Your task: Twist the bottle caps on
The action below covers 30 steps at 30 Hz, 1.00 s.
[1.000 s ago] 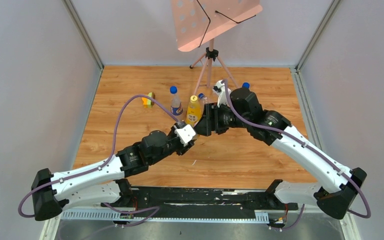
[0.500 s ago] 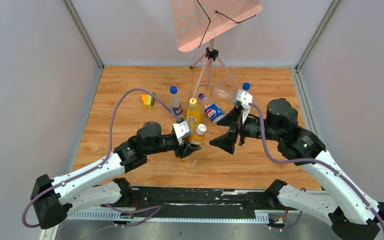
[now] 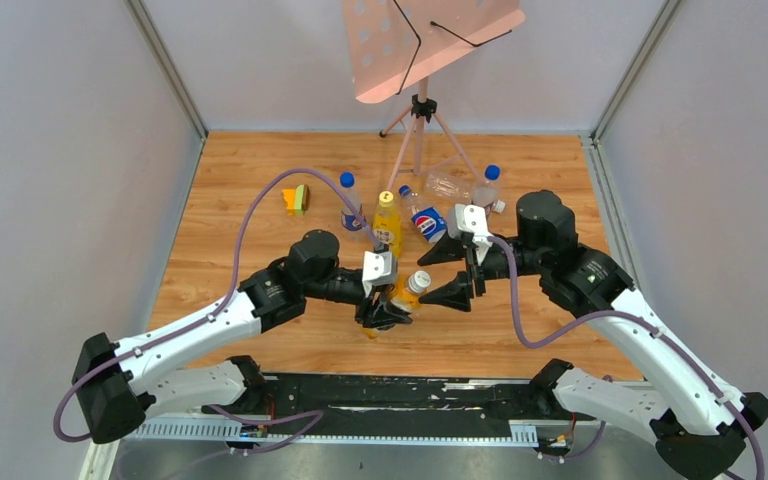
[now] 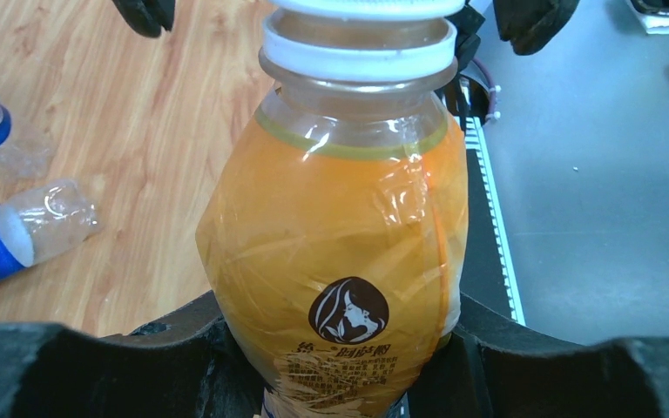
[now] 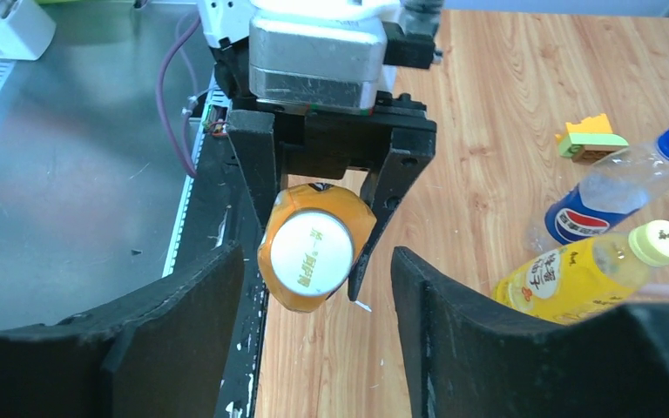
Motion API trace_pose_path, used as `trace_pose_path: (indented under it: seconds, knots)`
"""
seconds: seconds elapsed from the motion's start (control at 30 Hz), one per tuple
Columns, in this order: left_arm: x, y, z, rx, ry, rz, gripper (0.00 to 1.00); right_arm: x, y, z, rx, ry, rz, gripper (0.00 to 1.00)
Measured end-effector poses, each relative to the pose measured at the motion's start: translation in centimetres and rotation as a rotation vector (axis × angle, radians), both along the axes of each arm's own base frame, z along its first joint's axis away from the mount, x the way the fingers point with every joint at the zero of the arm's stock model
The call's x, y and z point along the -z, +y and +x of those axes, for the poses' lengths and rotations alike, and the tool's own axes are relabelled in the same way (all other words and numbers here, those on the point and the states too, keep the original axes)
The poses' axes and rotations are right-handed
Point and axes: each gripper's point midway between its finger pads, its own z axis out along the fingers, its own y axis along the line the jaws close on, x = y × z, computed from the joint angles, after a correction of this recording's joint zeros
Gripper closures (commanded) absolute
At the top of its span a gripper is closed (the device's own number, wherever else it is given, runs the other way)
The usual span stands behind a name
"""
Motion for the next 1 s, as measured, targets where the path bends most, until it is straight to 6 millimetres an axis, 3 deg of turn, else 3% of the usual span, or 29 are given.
trace_pose_path:
  seconds: [0.37,0.53,0.73,0.87,1.0]
  knots:
    - [1.3,0.0,-0.4,0.029,0.032,0.044,0.91,0.3,0.4,-1.1,-0.092,0.013,0.002,0.50]
    - [0.8,-0.1,-0.5,0.040,0.024,0.036,0.91,0.3,0.5,-0.9,-0.097,0.011,-0.001,0.74]
    - [1.2,0.1,-0.6,0.038,0.039,0.059,0.91,0.7,0.8,-0.5,-0.090,0.037,-0.014,0.95]
    - [1.2,0.3,0.6,-0.029,0.027,0.085,0.91,0.8,1.0,0.5,-0.037,0.089,-0.028,1.00]
    - [1.8,0.8,3.3,-0.219,-0.043,0.145,0.90,1.7,1.2,3.1,0.143,0.229,-0.064,1.00]
